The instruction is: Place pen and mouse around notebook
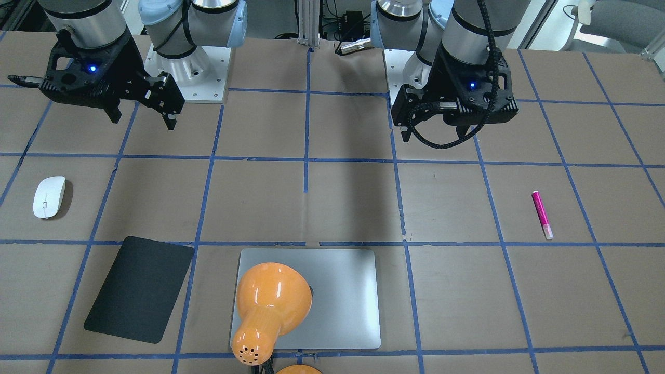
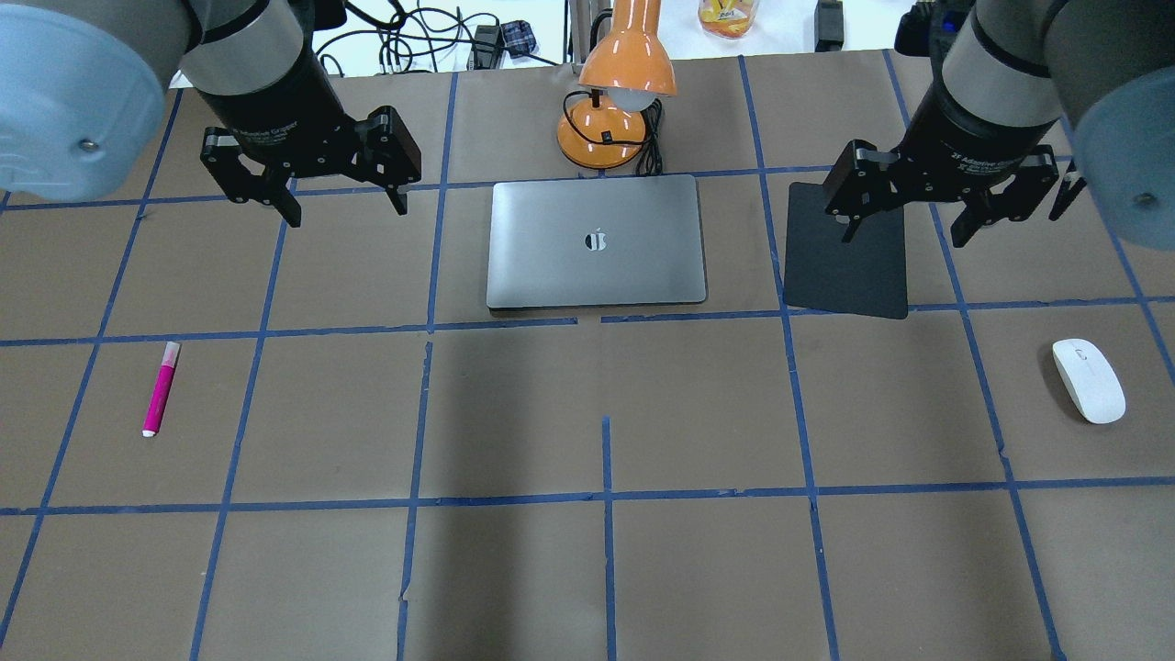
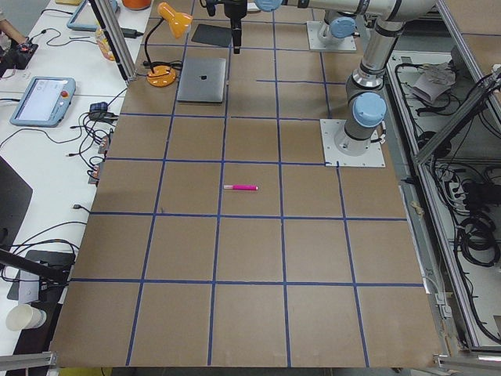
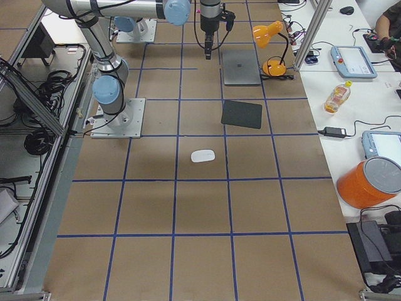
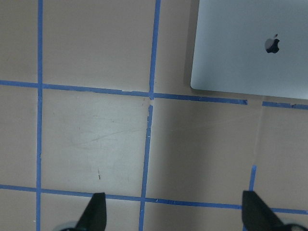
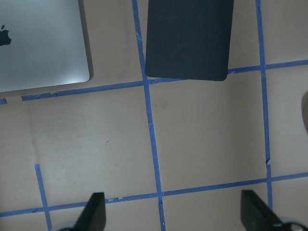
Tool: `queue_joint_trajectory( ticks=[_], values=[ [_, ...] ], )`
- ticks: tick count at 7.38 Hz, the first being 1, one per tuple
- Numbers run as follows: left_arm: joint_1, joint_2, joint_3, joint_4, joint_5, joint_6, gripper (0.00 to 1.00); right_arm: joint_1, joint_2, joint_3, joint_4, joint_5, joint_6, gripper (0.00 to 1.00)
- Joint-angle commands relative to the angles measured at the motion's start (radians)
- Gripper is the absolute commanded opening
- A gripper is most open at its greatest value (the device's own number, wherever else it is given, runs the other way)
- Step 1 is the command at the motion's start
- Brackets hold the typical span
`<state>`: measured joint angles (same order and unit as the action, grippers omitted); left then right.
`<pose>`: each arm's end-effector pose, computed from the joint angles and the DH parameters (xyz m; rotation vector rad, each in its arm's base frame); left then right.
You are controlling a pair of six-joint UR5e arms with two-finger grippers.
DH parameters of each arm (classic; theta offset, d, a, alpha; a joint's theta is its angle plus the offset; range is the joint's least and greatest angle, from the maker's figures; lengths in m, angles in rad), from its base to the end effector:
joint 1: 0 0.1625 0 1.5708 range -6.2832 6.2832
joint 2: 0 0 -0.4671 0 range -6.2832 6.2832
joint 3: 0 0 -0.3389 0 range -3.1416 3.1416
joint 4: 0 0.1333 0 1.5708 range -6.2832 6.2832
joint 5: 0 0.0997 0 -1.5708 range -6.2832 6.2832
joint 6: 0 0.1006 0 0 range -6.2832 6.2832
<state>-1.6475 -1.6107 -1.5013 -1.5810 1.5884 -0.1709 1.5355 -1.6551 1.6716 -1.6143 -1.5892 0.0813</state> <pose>-0.1663 -0.4476 0.5406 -0.1475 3.1229 -0.0335 0.1172 -0.4063 0.5245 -0.1824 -3.1182 0.0428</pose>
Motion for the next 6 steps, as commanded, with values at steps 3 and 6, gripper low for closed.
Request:
queue_joint_trajectory(
  ticks=[3,6],
  values=[
    [0.002,0.0,-0.01,0.038,0.004,0.016,1.0,-0.014,0.006,0.013,0.002,-0.002,-0.012,1.0],
    [0.137,0.034,-0.149,0.089,0.001,0.114,1.0,-0.047,0.009,0.028,0.004,-0.032,-0.06,1.0]
  ],
)
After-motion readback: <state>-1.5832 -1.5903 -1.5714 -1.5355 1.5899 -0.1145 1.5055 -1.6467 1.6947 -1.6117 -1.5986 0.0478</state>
